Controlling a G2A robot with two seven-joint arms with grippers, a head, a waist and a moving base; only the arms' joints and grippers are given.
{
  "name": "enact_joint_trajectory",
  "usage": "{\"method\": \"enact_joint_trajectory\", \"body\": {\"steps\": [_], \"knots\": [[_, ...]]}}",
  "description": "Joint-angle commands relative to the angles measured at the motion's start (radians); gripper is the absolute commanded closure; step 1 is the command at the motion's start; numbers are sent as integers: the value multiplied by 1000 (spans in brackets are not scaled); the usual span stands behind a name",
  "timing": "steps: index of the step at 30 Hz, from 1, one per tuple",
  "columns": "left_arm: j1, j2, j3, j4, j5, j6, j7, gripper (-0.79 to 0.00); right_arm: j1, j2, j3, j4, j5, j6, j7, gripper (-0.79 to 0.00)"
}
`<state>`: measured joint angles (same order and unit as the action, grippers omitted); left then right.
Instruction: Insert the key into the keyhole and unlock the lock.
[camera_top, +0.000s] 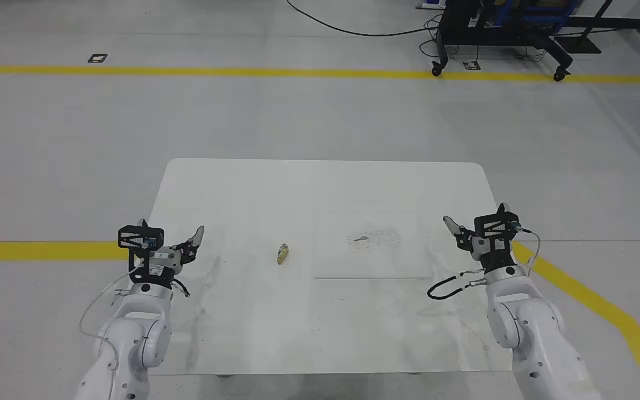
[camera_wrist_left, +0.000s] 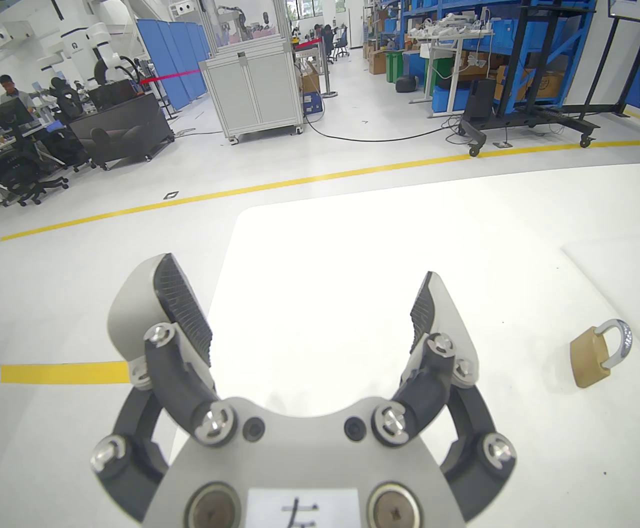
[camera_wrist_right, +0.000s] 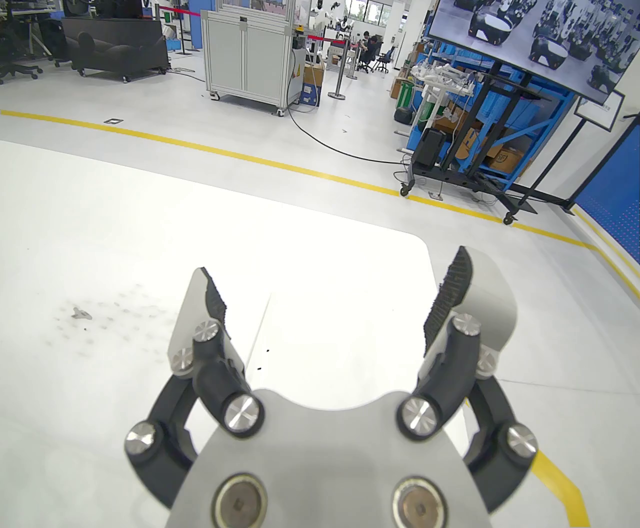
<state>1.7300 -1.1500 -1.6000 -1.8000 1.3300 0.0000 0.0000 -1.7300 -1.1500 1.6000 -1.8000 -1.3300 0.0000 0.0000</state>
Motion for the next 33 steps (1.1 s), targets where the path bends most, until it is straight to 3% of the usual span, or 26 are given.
{"method": "enact_joint_trajectory", "body": {"steps": [1,13,15,22,33], "knots": [[0,0,0,0,0,0,0,-785,0,0,0,0,0,0,0,-785],[0,0,0,0,0,0,0,-785,0,0,0,0,0,0,0,-784],[0,0,0,0,0,0,0,-785,13,1,-19,-4,37,-97,15,-785],[0,0,0,0,0,0,0,-785,160,6,-134,63,76,-406,235,-785],[0,0,0,0,0,0,0,-785,160,6,-134,63,76,-406,235,-785]]}}
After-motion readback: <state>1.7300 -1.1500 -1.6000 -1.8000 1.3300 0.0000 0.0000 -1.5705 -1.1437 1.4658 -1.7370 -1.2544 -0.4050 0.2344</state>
